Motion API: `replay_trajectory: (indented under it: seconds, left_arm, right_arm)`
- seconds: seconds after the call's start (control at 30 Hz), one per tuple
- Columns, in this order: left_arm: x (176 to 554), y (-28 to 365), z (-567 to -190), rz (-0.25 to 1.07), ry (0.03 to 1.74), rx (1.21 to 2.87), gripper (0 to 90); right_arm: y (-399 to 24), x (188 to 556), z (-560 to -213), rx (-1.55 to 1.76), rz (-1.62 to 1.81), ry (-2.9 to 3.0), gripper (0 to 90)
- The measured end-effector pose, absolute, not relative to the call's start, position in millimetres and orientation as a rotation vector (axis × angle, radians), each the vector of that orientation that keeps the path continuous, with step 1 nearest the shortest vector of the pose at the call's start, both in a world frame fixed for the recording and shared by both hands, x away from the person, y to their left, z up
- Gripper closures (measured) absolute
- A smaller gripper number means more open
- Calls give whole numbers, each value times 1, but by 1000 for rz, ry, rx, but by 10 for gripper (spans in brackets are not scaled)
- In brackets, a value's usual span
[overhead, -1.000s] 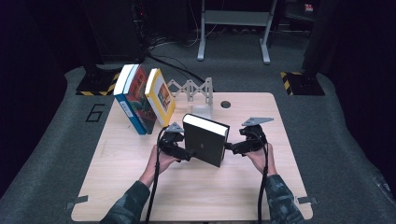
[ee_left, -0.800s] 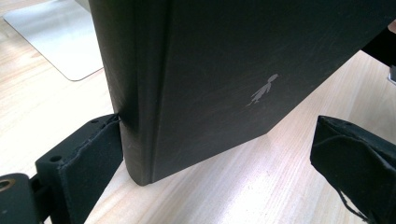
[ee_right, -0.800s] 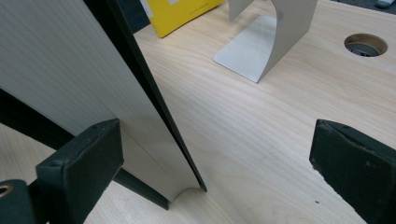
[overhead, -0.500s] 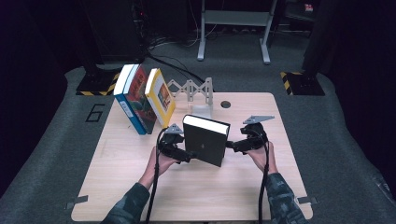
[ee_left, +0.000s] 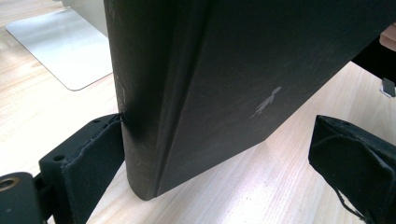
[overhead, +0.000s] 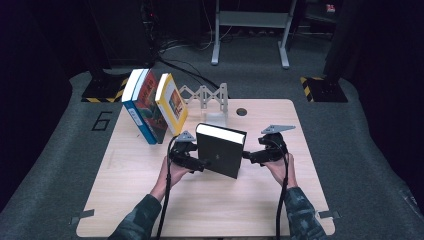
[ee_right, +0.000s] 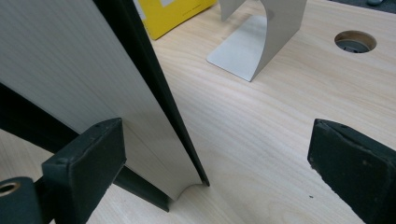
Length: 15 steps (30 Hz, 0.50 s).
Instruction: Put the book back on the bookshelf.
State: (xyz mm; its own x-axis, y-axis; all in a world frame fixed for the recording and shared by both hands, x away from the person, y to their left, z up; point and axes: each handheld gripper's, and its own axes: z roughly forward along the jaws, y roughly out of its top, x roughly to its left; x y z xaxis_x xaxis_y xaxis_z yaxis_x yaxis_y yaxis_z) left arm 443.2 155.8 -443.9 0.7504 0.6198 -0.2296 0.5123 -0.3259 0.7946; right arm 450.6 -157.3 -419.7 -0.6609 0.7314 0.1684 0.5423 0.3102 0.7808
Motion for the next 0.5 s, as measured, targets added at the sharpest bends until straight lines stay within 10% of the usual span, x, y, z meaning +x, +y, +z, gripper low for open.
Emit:
replay_trajectory:
  seconds: [0.5]
  left_arm:
    - [434, 154, -443, 171, 874, 2009, 39]
  right_arm:
    - [-158, 459, -421, 1188, 1261, 2374, 30]
